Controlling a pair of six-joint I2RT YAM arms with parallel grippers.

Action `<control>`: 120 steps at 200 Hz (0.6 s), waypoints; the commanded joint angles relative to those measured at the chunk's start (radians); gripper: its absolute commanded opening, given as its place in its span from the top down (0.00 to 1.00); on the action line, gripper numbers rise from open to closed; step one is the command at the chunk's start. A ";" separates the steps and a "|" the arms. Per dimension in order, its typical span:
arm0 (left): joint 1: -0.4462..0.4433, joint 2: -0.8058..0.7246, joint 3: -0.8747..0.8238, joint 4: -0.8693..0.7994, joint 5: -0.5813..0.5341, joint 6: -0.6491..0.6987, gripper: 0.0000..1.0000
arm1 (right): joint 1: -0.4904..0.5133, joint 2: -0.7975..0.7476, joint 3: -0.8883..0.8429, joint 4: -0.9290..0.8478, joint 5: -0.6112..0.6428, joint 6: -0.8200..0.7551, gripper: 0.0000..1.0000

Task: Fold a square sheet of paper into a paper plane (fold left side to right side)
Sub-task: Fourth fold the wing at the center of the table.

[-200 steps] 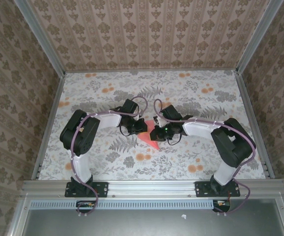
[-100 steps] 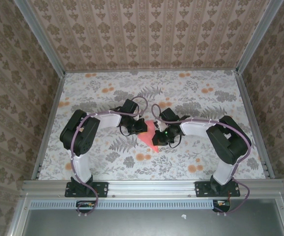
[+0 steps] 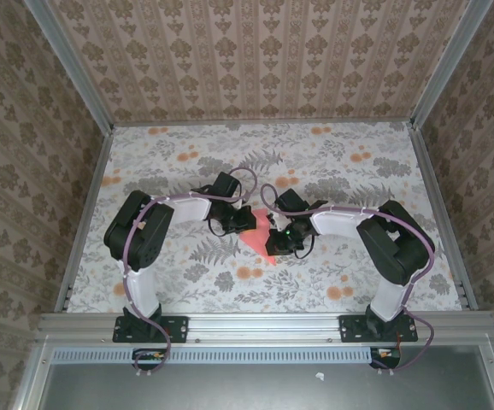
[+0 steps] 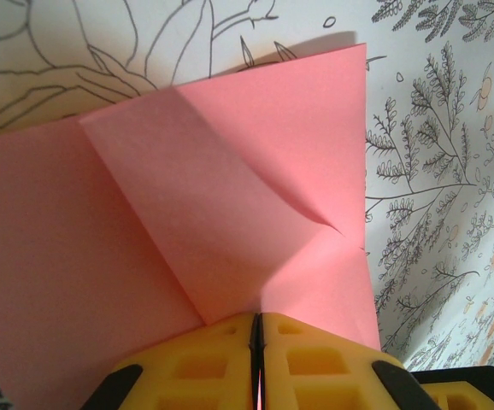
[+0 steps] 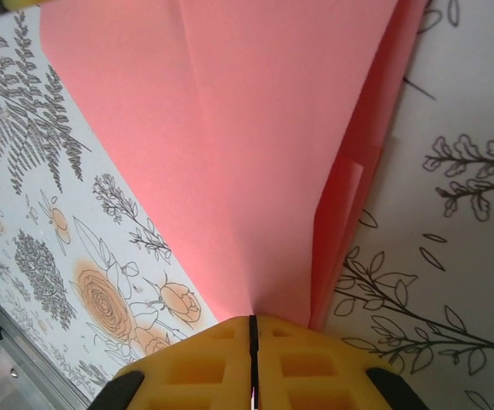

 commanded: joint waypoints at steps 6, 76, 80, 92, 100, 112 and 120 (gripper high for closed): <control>0.013 0.030 -0.022 -0.073 -0.074 0.027 0.90 | 0.013 0.013 0.003 -0.107 0.040 -0.026 0.91; 0.019 0.029 -0.024 -0.074 -0.080 0.030 0.90 | 0.039 0.003 -0.030 -0.180 0.039 -0.040 0.91; 0.019 0.029 -0.025 -0.075 -0.078 0.030 0.90 | 0.041 -0.001 -0.032 -0.182 0.043 -0.041 0.91; 0.020 0.029 -0.025 -0.075 -0.080 0.030 0.90 | 0.049 -0.008 -0.043 -0.206 0.052 -0.041 0.91; 0.020 0.030 -0.025 -0.075 -0.080 0.031 0.90 | 0.052 -0.014 -0.051 -0.216 0.053 -0.042 0.91; 0.020 0.029 -0.025 -0.076 -0.083 0.032 0.90 | 0.057 -0.019 -0.064 -0.225 0.060 -0.041 0.91; 0.020 0.030 -0.026 -0.076 -0.083 0.031 0.90 | 0.060 -0.024 -0.071 -0.230 0.063 -0.041 0.91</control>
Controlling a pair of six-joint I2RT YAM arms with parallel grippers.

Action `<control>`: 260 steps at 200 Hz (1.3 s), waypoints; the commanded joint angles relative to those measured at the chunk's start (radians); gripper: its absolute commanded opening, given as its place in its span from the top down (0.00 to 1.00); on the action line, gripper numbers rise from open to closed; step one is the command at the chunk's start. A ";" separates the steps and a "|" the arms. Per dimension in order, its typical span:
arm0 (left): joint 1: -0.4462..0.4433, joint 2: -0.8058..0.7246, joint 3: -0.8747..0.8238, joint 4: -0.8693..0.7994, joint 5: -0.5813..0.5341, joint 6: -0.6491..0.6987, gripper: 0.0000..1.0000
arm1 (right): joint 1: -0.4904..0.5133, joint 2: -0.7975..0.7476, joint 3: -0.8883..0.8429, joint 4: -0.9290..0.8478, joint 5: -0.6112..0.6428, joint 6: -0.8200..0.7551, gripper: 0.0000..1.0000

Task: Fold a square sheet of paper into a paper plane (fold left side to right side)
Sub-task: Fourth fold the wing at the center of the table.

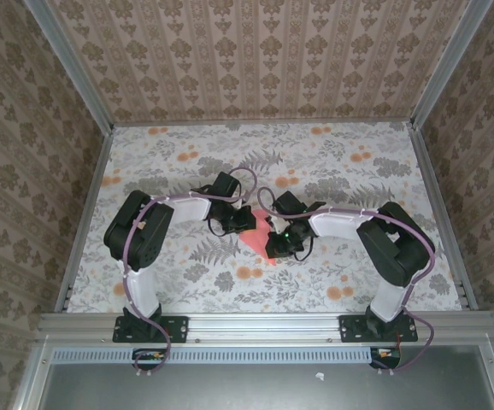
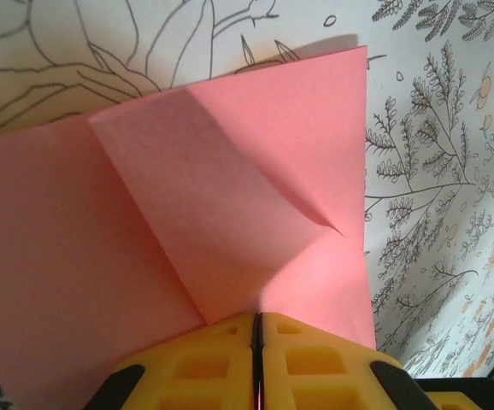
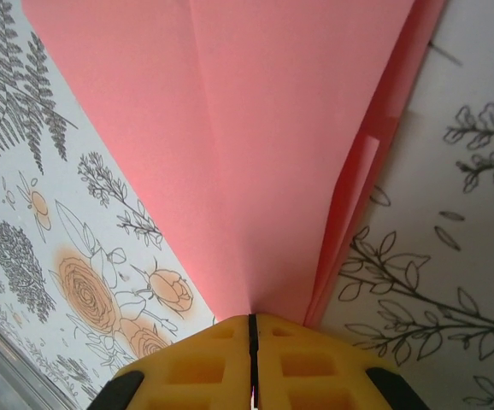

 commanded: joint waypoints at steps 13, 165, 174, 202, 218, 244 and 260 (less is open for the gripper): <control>0.019 0.029 -0.026 -0.073 -0.091 0.031 0.90 | 0.031 -0.019 -0.075 -0.206 0.025 -0.016 0.91; 0.013 0.029 -0.015 -0.078 -0.094 0.032 0.91 | -0.028 -0.262 -0.137 0.030 -0.137 0.076 0.91; 0.011 0.027 -0.014 -0.078 -0.094 0.031 0.91 | -0.029 -0.216 -0.113 0.065 -0.146 0.086 0.91; 0.007 0.026 -0.012 -0.076 -0.096 0.028 0.91 | -0.039 -0.101 -0.060 0.194 -0.124 0.127 0.91; 0.004 0.027 -0.007 -0.079 -0.094 0.028 0.91 | -0.042 -0.052 -0.020 0.198 -0.110 0.126 0.91; 0.000 0.027 -0.003 -0.083 -0.096 0.029 0.91 | -0.049 -0.004 0.003 0.169 -0.069 0.109 0.91; 0.000 0.026 -0.001 -0.082 -0.095 0.028 0.91 | -0.058 -0.004 -0.011 0.151 -0.040 0.097 0.91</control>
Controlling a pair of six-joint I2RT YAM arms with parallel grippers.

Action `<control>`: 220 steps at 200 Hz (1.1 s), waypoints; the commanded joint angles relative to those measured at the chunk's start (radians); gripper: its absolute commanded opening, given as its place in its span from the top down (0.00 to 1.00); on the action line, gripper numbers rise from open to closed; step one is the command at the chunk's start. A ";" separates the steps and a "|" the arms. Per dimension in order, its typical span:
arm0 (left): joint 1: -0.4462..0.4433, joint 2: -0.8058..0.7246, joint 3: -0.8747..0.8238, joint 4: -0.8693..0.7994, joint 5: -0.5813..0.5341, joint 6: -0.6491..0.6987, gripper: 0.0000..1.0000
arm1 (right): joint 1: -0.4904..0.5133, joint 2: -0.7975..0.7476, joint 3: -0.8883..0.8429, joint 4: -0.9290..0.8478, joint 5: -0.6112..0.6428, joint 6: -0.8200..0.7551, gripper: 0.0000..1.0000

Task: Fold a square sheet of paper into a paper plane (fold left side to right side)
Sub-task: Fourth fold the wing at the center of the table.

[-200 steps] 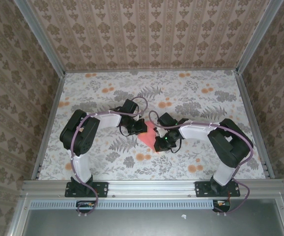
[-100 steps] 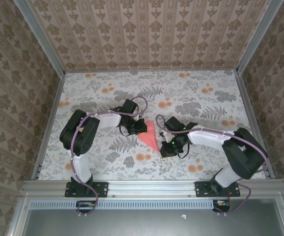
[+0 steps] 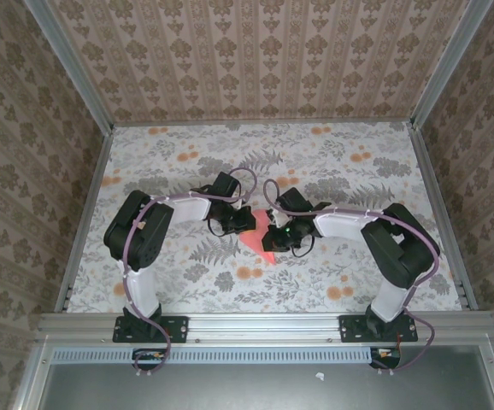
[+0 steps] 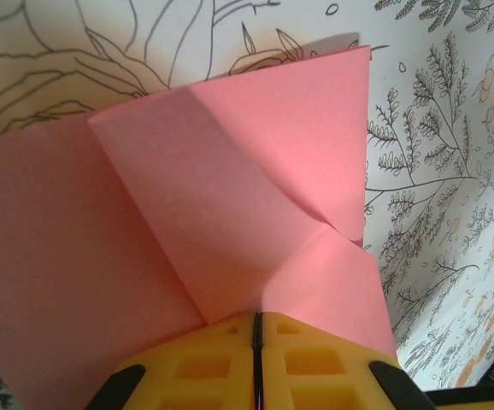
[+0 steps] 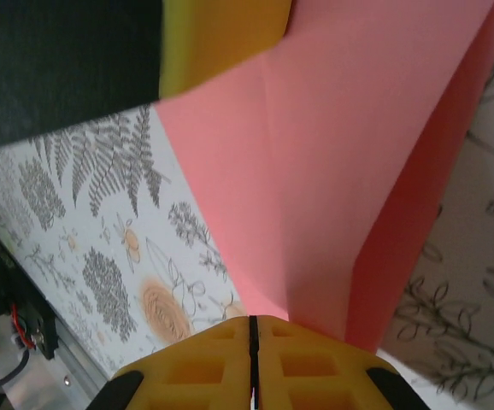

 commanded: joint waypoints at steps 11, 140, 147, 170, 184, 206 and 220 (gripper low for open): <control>0.000 0.026 -0.003 -0.072 -0.099 0.021 0.91 | -0.021 0.013 0.000 -0.022 0.061 -0.011 0.91; 0.001 -0.080 -0.005 -0.040 -0.085 0.041 0.79 | -0.016 0.075 -0.020 -0.146 0.138 -0.068 0.92; -0.001 -0.101 -0.008 -0.036 -0.080 0.049 0.78 | -0.015 0.075 -0.020 -0.154 0.148 -0.071 0.93; -0.011 -0.154 -0.035 -0.011 -0.037 0.051 0.82 | -0.015 0.077 -0.019 -0.162 0.161 -0.075 0.97; -0.023 -0.163 -0.061 0.025 0.017 0.031 0.86 | -0.015 0.079 -0.017 -0.169 0.170 -0.076 0.99; -0.047 -0.148 -0.093 0.087 0.085 -0.014 0.90 | -0.015 0.082 -0.015 -0.176 0.178 -0.078 1.00; -0.064 -0.126 -0.099 0.104 0.099 -0.031 0.91 | -0.015 0.084 -0.013 -0.179 0.181 -0.078 1.00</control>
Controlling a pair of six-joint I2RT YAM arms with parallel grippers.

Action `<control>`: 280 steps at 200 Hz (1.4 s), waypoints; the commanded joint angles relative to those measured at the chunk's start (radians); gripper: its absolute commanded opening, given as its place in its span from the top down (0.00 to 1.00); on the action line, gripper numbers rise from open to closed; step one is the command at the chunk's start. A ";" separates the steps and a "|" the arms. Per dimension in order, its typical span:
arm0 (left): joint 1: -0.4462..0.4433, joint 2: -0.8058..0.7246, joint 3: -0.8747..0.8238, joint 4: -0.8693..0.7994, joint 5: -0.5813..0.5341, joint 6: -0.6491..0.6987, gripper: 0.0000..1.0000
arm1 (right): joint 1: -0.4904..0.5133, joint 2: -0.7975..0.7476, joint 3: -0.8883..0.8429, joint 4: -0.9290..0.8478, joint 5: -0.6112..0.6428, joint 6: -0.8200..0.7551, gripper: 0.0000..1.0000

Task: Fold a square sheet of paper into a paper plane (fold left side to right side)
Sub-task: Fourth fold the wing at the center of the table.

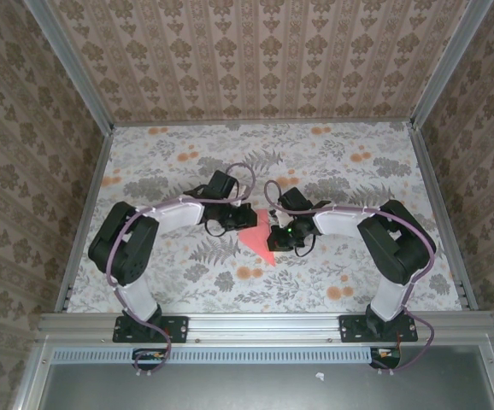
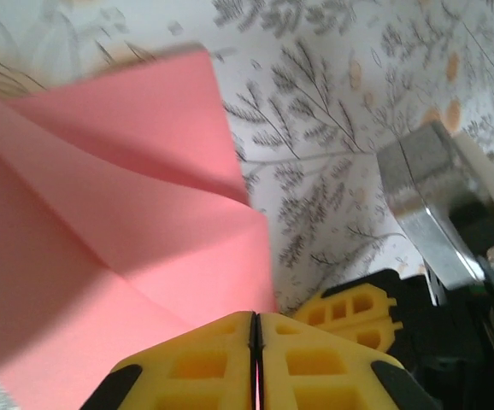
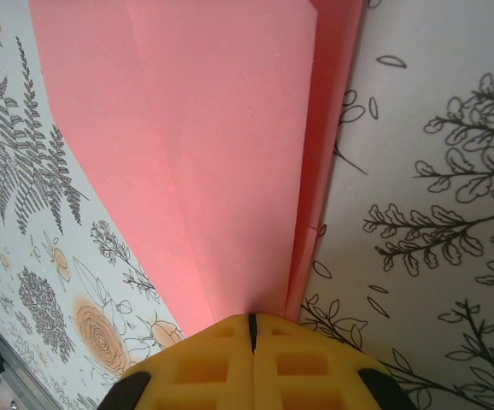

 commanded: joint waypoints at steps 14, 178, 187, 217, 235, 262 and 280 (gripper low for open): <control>-0.046 0.043 -0.029 0.054 0.108 -0.044 0.93 | 0.004 0.051 -0.016 -0.133 0.111 -0.022 1.00; -0.032 0.132 -0.044 0.030 -0.025 -0.035 0.96 | 0.016 0.071 0.010 -0.198 0.162 -0.047 1.00; -0.022 0.132 -0.046 0.034 -0.028 -0.032 0.95 | 0.016 0.071 0.011 -0.204 0.165 -0.048 1.00; 0.006 0.132 -0.033 0.036 -0.036 -0.016 0.94 | 0.016 0.072 0.009 -0.205 0.172 -0.050 1.00; 0.024 0.134 -0.010 0.025 -0.039 -0.004 0.94 | 0.017 0.077 0.009 -0.204 0.171 -0.052 1.00; 0.044 0.158 0.031 0.007 -0.042 0.023 0.93 | 0.016 0.075 0.007 -0.208 0.172 -0.053 1.00; 0.058 0.180 0.054 0.000 -0.044 0.036 0.93 | 0.017 0.072 0.007 -0.209 0.174 -0.052 1.00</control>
